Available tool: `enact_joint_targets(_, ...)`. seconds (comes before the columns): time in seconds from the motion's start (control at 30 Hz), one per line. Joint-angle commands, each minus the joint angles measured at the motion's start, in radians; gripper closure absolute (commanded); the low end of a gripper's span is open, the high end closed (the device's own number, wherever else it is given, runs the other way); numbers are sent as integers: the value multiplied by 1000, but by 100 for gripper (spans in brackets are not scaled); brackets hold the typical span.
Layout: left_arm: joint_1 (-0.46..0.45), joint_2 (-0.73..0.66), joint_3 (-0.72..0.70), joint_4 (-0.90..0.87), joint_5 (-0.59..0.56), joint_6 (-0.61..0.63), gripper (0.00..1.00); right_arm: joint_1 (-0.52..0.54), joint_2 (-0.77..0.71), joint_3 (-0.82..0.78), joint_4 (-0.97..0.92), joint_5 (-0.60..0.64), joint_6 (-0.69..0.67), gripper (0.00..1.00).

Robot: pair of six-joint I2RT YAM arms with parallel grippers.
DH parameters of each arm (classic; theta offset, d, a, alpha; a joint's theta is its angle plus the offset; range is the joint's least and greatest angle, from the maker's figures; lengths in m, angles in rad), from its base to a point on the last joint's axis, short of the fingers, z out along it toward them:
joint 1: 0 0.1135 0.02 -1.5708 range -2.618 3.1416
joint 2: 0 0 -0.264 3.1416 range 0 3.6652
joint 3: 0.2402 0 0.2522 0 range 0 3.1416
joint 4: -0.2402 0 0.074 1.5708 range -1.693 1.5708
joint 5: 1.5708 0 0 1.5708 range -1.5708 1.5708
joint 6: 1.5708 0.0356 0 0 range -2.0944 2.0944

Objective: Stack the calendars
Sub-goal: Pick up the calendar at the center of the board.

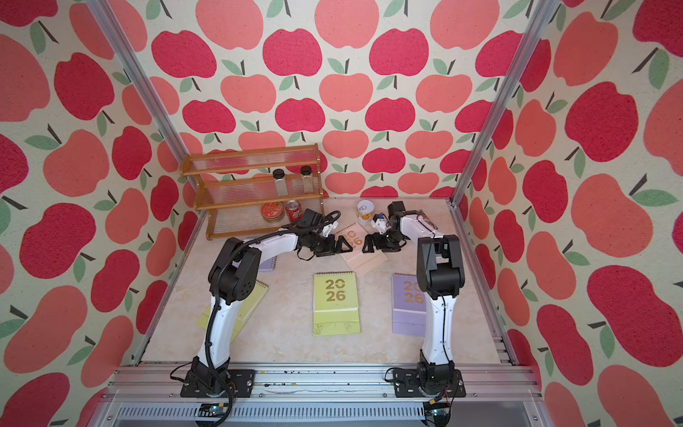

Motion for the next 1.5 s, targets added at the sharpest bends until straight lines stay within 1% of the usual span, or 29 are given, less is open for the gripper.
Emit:
enact_joint_targets(0.0,-3,27,9,-16,2,-6,1,-9,-26,-6,-41,-6,25,3)
enact_joint_targets(0.13,0,23,3,-21,-4,-8,1,-20,14,66,-55,-4,20,3)
enact_joint_targets(0.3,0,21,1,-21,-9,-11,2,-20,103,179,-91,-18,2,3)
enact_joint_targets(0.57,3,31,15,-33,-13,-11,2,-20,184,232,-93,-56,6,6)
enact_joint_targets(1.1,3,82,50,-28,13,-32,3,15,200,234,-125,-176,-24,17)
enact_joint_targets(1.3,2,93,48,-18,19,-40,3,21,187,229,-118,-234,-10,28)
enact_joint_targets(1.47,2,99,50,-13,21,-46,3,22,135,232,-73,-286,22,32)
